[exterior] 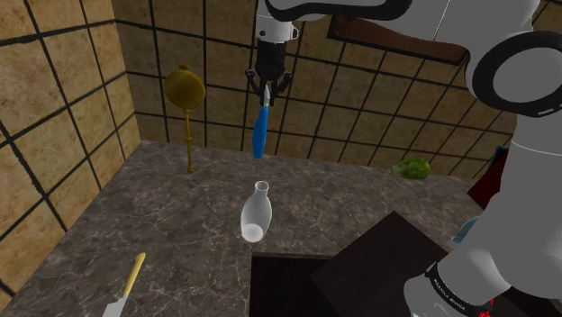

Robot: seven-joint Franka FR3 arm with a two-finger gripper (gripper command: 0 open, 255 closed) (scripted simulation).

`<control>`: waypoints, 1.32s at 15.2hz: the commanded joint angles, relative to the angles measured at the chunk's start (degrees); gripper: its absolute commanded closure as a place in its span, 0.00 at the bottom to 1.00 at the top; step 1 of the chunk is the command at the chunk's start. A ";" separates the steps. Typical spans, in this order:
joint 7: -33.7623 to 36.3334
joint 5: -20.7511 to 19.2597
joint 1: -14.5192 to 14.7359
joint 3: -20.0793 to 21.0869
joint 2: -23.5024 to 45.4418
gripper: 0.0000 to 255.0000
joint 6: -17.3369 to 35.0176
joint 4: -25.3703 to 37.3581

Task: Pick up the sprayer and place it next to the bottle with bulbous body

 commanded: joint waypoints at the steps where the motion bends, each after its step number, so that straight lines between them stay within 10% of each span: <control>1: 0.06 0.02 -0.07 0.00 -0.42 1.00 2.05 -2.43; 20: 0.60 -0.22 -0.28 -0.13 0.77 1.00 16.12 -15.33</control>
